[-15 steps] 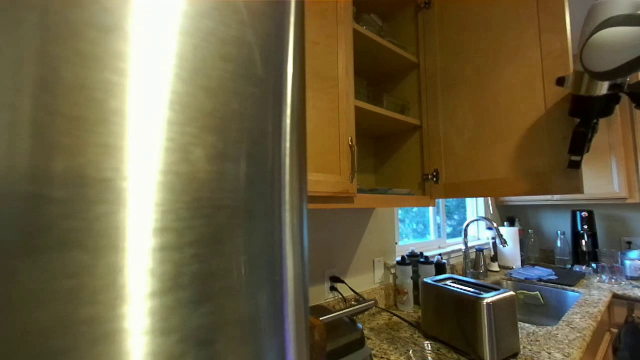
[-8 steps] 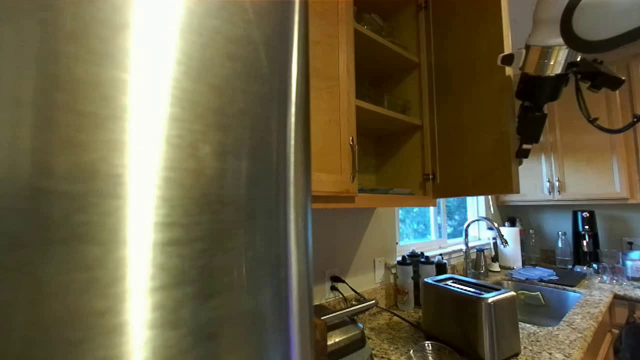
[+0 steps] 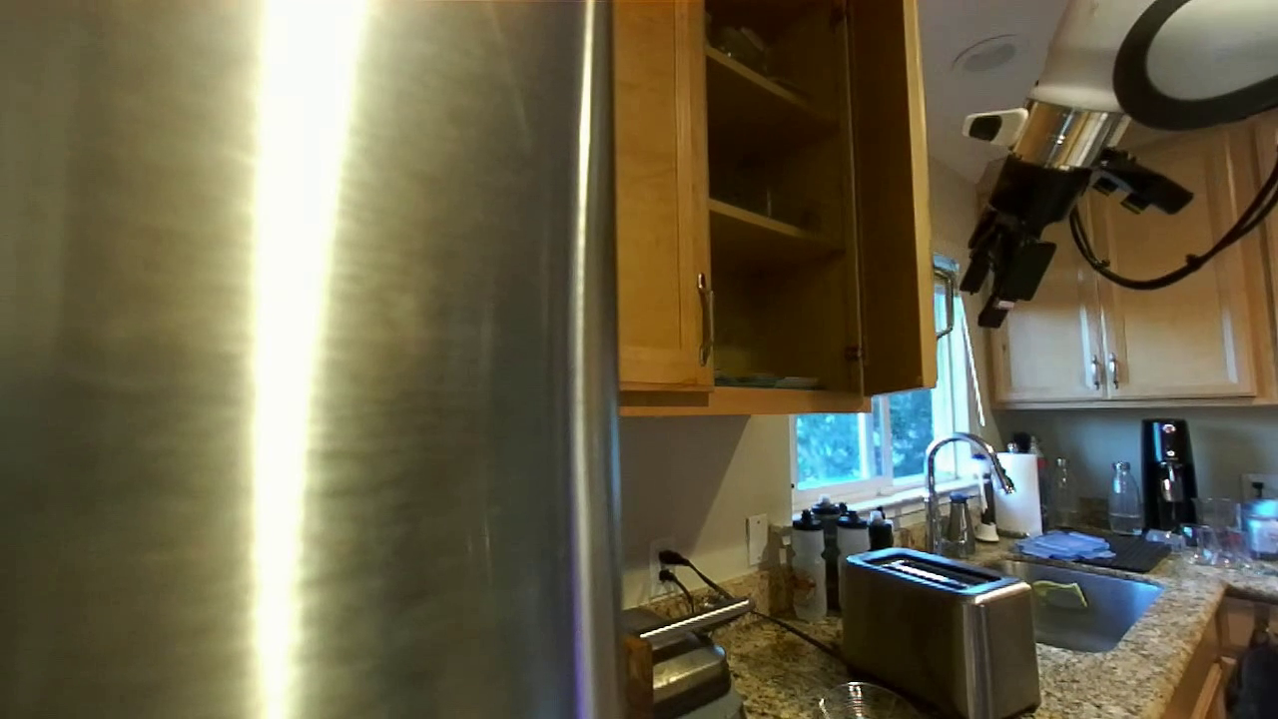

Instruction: Close the kitchen cabinet doors

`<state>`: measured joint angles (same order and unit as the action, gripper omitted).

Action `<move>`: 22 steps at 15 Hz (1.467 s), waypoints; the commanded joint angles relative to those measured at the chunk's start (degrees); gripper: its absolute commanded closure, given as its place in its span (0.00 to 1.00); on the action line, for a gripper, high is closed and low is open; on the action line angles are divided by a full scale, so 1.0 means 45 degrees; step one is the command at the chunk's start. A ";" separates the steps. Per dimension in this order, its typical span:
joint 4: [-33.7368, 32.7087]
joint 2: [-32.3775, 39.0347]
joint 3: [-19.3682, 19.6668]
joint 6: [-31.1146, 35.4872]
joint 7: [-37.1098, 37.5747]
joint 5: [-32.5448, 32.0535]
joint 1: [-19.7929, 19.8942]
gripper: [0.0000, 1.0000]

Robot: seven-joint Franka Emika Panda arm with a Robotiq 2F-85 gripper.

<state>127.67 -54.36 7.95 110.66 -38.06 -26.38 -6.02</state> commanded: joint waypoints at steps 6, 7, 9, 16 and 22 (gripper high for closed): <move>0.0581 0.1088 0.1379 0.0155 0.1257 -0.0223 0.1869 0.00; 0.0564 0.1348 0.1379 -0.0067 0.1459 -0.0234 0.2088 0.00; 0.0554 0.1872 0.1252 -0.0545 0.1844 -0.0395 0.2577 0.00; 0.0466 0.3141 0.1309 -0.2956 0.1361 -0.0477 0.2633 0.00; 0.0518 0.3305 0.1438 -0.3007 0.1471 -0.0335 0.2510 0.00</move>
<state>130.22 -39.51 14.17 97.42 -31.58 -27.74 5.71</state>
